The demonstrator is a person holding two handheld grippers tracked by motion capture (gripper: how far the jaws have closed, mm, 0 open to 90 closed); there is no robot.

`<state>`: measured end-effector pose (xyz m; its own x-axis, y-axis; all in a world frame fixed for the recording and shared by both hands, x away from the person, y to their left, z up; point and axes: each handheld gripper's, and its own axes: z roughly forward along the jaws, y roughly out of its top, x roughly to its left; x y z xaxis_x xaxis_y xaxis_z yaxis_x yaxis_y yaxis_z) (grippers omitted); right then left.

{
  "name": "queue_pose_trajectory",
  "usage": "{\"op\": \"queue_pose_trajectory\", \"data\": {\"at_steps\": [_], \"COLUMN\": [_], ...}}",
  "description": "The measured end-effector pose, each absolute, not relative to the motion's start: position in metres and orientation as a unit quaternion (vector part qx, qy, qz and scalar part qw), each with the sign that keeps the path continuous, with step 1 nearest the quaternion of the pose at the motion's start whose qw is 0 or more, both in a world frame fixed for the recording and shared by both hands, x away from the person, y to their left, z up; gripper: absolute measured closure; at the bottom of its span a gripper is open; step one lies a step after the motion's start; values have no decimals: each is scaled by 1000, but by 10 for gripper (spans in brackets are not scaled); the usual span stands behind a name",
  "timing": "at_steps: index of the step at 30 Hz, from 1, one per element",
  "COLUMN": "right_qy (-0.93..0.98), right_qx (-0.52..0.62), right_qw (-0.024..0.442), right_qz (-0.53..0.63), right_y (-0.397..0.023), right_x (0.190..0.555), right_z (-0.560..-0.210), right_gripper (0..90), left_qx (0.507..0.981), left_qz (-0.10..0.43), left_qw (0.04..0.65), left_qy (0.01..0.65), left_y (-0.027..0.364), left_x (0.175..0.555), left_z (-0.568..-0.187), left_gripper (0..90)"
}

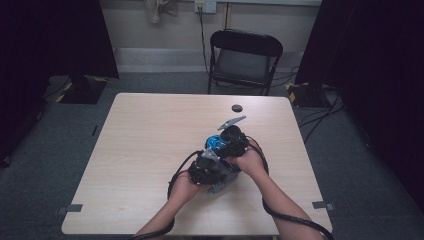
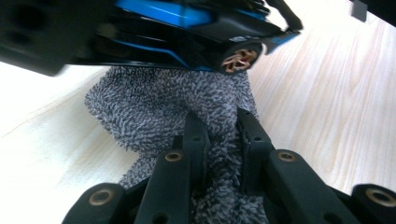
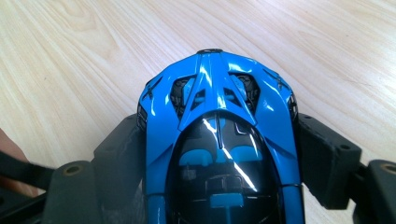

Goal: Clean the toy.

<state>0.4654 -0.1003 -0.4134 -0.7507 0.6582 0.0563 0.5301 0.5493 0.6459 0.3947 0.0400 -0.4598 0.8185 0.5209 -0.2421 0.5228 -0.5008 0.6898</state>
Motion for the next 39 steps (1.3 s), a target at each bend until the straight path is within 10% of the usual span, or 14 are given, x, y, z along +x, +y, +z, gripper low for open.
{"op": "queue_pose_trajectory", "data": {"at_steps": [39], "right_qy": [866], "right_qx": [341], "right_qw": [89], "right_qz": [355], "right_y": [-116], "right_x": [458], "right_z": [-405], "right_gripper": [246], "left_qx": [763], "left_qz": [54], "left_qw": [468], "left_qy": [442], "left_y": [116], "left_x": [441], "left_z": [-442], "left_gripper": [765]}}
